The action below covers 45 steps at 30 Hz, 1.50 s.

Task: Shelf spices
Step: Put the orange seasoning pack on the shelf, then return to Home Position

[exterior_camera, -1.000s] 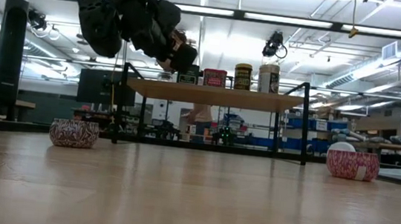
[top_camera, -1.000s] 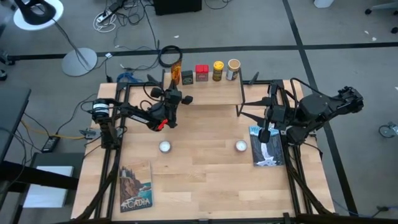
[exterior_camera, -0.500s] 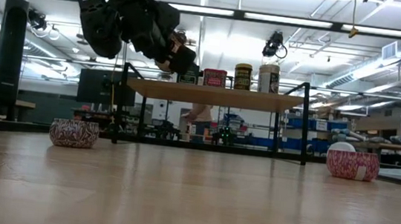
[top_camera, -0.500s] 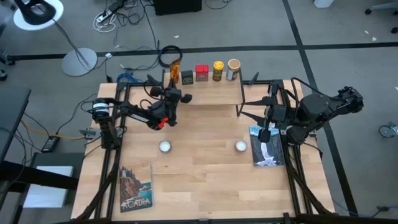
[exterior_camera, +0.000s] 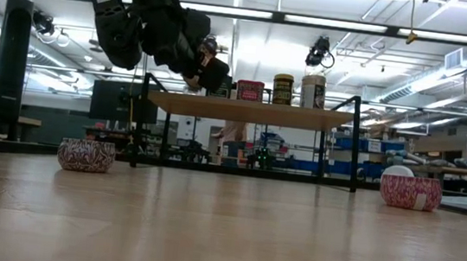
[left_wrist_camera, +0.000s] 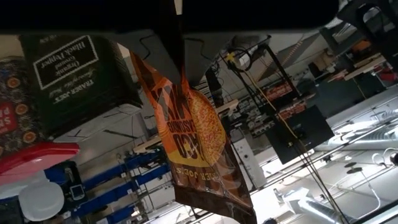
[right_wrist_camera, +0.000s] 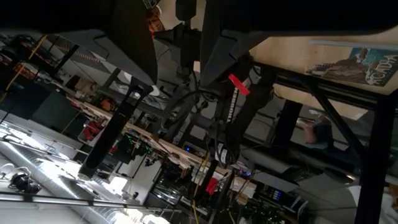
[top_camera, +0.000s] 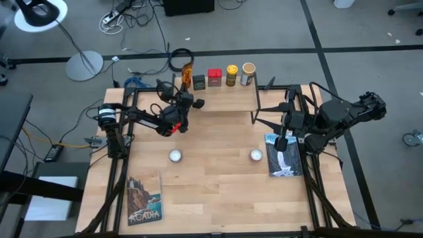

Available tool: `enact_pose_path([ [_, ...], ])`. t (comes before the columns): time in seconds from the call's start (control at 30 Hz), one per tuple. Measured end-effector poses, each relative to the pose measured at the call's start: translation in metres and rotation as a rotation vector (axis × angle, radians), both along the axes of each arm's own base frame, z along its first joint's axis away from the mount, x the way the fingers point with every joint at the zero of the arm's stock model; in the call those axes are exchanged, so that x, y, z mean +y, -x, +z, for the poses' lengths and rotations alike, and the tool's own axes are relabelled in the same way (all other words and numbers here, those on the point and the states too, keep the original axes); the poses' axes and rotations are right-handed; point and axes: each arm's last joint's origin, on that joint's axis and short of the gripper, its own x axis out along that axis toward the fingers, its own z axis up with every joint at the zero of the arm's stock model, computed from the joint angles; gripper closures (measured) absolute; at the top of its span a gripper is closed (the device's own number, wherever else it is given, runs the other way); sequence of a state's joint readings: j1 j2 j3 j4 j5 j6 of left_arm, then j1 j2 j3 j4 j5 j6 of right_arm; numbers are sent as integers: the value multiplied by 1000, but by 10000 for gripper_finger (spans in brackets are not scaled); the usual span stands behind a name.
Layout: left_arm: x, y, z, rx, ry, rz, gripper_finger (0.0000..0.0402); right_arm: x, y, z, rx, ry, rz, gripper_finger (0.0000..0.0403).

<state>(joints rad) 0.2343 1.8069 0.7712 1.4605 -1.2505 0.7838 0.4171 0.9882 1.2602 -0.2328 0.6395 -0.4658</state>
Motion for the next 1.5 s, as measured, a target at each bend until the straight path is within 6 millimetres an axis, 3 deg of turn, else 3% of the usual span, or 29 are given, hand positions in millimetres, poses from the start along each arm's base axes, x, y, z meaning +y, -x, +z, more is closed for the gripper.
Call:
enact_pose_path([
  [0.57,1,-1,-3,35,8,-9,400,0,0,0,0,1,0,281],
  [1.0,0,-2,-3,31,7,-11,339,0,0,0,2,7,0,281],
  [1.5,-16,-3,4,-1,-20,-45,335,0,0,0,2,9,0,281],
])
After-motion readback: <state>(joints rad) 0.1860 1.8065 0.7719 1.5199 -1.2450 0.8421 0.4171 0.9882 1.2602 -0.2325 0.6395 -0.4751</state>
